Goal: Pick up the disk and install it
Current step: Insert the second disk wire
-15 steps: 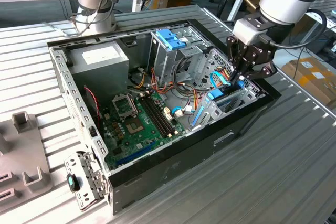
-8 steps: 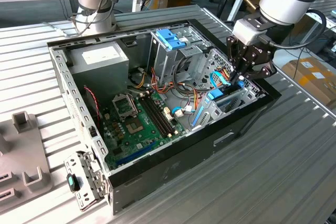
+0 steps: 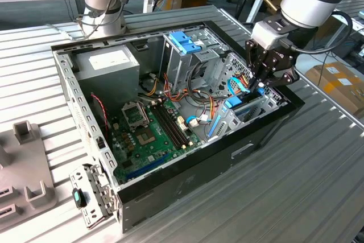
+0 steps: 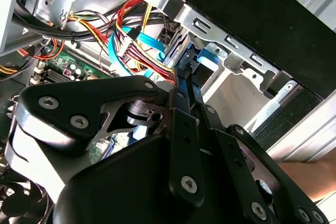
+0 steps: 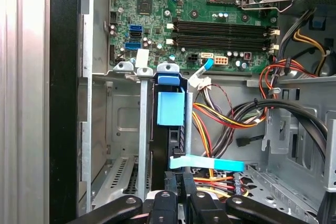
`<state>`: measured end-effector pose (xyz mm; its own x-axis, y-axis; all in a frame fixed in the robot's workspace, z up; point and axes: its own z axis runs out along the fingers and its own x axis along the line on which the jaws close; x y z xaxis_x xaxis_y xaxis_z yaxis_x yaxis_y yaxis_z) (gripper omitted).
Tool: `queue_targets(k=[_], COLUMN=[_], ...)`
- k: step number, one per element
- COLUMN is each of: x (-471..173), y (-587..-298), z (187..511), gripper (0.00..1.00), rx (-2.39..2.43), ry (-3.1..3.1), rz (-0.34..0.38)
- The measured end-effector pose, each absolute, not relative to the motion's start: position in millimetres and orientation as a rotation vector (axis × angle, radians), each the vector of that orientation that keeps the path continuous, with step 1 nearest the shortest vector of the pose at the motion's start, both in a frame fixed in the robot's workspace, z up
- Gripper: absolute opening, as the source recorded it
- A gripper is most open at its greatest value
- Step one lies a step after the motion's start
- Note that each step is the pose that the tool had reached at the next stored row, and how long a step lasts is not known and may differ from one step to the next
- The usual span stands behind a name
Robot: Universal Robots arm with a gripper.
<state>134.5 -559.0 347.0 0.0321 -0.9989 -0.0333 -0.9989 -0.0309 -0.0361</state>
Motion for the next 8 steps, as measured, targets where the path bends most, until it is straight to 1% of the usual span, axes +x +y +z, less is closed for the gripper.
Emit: queue_targets(k=[8], x=[134.5], y=[-559.1], z=[342.7], gripper=[0.16], rx=[-2.214], ry=[2.158], rz=[-0.002])
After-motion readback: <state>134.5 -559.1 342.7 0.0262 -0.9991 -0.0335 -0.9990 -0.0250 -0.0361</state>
